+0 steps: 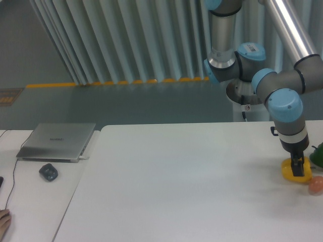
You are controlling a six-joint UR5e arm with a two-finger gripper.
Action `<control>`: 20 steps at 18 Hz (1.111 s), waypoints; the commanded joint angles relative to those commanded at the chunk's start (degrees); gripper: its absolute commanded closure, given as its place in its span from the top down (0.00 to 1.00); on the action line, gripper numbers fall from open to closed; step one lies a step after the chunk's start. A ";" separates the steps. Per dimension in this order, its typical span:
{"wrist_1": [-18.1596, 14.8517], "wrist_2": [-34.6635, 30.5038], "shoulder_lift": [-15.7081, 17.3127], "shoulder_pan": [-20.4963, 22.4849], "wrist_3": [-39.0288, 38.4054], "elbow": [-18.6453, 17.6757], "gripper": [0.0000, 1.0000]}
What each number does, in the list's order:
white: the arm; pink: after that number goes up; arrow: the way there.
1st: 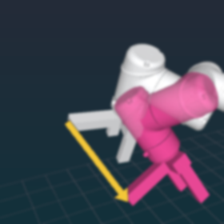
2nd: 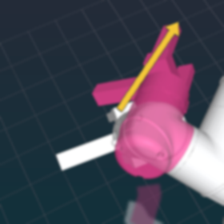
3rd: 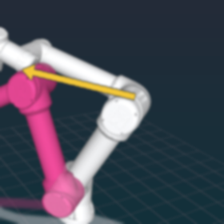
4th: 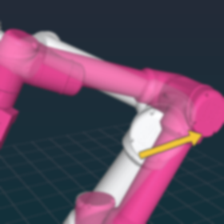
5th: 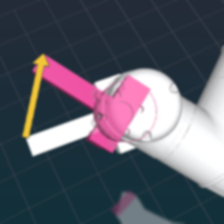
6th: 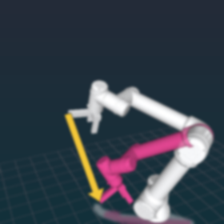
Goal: Place the yellow pepper in a basket
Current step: 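Close the gripper fingers on the yellow pepper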
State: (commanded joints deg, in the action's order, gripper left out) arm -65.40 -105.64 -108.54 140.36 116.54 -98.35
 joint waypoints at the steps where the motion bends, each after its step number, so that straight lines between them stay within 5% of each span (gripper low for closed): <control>1: 0.61 -0.09 -0.35 -0.26 0.00 0.00 1.00; 7: 2.38 -2.11 -2.46 -1.59 -1.41 0.00 1.00; 15: 2.12 -2.81 -2.20 -1.50 -2.02 0.53 0.36; 20: 1.32 2.09 1.05 0.95 -3.25 1.84 0.36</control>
State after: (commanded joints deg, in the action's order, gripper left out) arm -64.07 -103.56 -107.50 141.32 113.29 -96.51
